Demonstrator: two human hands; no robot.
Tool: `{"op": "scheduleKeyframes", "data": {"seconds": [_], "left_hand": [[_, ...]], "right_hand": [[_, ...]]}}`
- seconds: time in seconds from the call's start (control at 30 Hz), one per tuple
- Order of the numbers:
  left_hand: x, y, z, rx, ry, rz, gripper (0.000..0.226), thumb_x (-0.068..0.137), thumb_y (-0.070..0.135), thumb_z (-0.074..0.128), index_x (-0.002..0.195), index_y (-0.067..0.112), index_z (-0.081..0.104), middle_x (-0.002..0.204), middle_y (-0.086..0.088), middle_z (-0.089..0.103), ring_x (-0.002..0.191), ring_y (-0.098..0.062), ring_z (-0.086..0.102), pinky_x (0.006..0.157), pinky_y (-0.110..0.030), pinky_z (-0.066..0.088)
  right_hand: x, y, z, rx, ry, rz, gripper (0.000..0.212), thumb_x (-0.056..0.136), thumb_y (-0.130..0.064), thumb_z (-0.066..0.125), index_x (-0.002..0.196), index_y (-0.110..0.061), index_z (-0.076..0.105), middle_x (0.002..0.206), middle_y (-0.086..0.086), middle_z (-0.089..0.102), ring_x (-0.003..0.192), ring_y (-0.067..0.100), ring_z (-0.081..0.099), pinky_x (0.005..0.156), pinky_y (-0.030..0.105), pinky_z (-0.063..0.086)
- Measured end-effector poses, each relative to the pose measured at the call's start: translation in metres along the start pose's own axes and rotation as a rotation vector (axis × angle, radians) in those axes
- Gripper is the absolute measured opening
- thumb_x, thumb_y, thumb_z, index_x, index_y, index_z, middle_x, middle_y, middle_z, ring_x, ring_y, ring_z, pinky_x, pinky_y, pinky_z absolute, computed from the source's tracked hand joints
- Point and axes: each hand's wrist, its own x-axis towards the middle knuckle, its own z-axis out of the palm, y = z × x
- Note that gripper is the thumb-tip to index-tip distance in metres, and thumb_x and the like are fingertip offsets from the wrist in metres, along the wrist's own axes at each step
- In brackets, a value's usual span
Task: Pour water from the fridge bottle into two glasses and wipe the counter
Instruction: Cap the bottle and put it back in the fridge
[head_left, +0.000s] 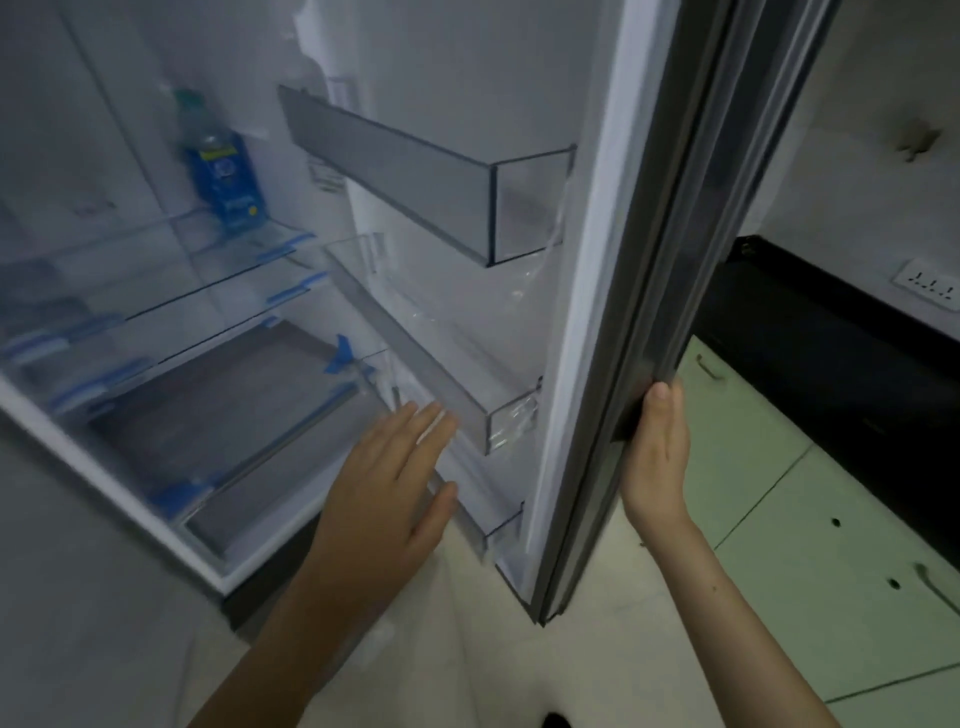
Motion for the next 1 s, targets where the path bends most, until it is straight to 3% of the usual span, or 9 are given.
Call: {"op": "scheduleKeyframes", "data": {"seconds": [0.1,0.2,0.37,0.47,0.53,0.57,0.7,0.87,1.0], "left_hand": [[-0.049,-0.012,-0.036,0.042,-0.044,-0.057,0.052,0.093,0.033,0.047,0.140,0.011,0.044,0.142,-0.007,0.050,0.134,-0.025,0.043,0.105,-0.050,0.039],[-0.086,-0.023,-0.062,0.086,-0.069,-0.113,0.050,0.093,0.034,0.045,0.140,0.015,0.044,0.143,-0.002,0.047,0.136,-0.020,0.039,0.110,-0.045,0.034],[-0.138,-0.061,-0.104,0.132,-0.019,-0.250,0.050,0.094,0.035,0.046,0.140,0.015,0.042,0.142,-0.004,0.049,0.134,-0.021,0.041,0.108,-0.046,0.038],[-0.155,-0.089,-0.125,0.149,0.055,-0.359,0.051,0.093,0.035,0.046,0.140,0.013,0.043,0.143,-0.006,0.048,0.133,-0.023,0.043,0.108,-0.044,0.038],[-0.163,-0.107,-0.137,0.160,0.113,-0.456,0.054,0.094,0.038,0.043,0.141,0.011,0.041,0.145,-0.007,0.045,0.132,-0.024,0.042,0.111,-0.037,0.033],[-0.165,-0.115,-0.143,0.171,0.147,-0.507,0.056,0.094,0.040,0.042,0.142,0.011,0.040,0.145,-0.008,0.045,0.131,-0.024,0.043,0.111,-0.033,0.032],[-0.173,-0.146,-0.163,0.208,0.263,-0.688,0.064,0.094,0.043,0.041,0.146,0.008,0.031,0.147,-0.013,0.039,0.133,-0.028,0.039,0.110,-0.034,0.028],[-0.166,-0.188,-0.177,-0.102,0.344,-0.883,0.071,0.097,0.035,0.049,0.153,0.014,0.011,0.158,-0.004,0.018,0.142,-0.019,0.024,0.114,-0.027,0.019],[-0.155,-0.226,-0.183,-0.270,0.352,-0.862,0.072,0.098,0.036,0.048,0.153,0.022,0.005,0.159,0.004,0.011,0.142,-0.009,0.017,0.108,-0.018,0.012]], "right_hand": [[-0.043,-0.018,0.030,-0.051,0.001,-0.024,0.040,0.106,-0.028,0.027,0.115,0.004,0.048,0.096,0.015,0.052,0.086,0.002,0.048,0.084,0.015,0.043],[-0.072,-0.035,0.054,-0.107,0.056,-0.050,0.036,0.103,-0.026,0.029,0.106,0.005,0.046,0.087,0.008,0.045,0.072,-0.001,0.040,0.071,0.007,0.035],[-0.122,-0.055,0.100,-0.153,-0.026,-0.082,0.025,0.099,-0.022,0.033,0.105,-0.001,0.045,0.084,0.000,0.043,0.069,0.007,0.038,0.064,0.020,0.030],[-0.142,-0.059,0.131,-0.131,-0.091,-0.089,0.038,0.095,-0.040,0.035,0.123,-0.015,0.044,0.102,0.013,0.053,0.088,0.019,0.051,0.074,0.015,0.041],[-0.151,-0.065,0.153,-0.141,-0.125,-0.092,0.035,0.090,-0.050,0.038,0.124,-0.043,0.039,0.118,0.015,0.052,0.103,0.029,0.054,0.085,0.032,0.047],[-0.154,-0.069,0.163,-0.154,-0.155,-0.116,0.038,0.089,-0.050,0.038,0.127,-0.046,0.037,0.123,0.015,0.050,0.108,0.031,0.053,0.089,0.038,0.047],[-0.165,-0.076,0.204,-0.222,-0.282,-0.201,0.058,0.093,-0.047,0.039,0.144,-0.024,0.025,0.140,0.009,0.041,0.125,0.030,0.045,0.103,0.050,0.044],[-0.180,-0.084,0.257,-0.160,-0.348,-0.161,0.066,0.085,-0.048,0.041,0.146,-0.034,0.019,0.138,-0.017,0.032,0.127,0.008,0.039,0.107,0.024,0.033],[-0.192,-0.088,0.304,-0.184,-0.285,-0.124,0.063,0.086,-0.040,0.047,0.143,-0.039,0.019,0.132,-0.025,0.028,0.125,0.003,0.038,0.103,0.020,0.031]]}}
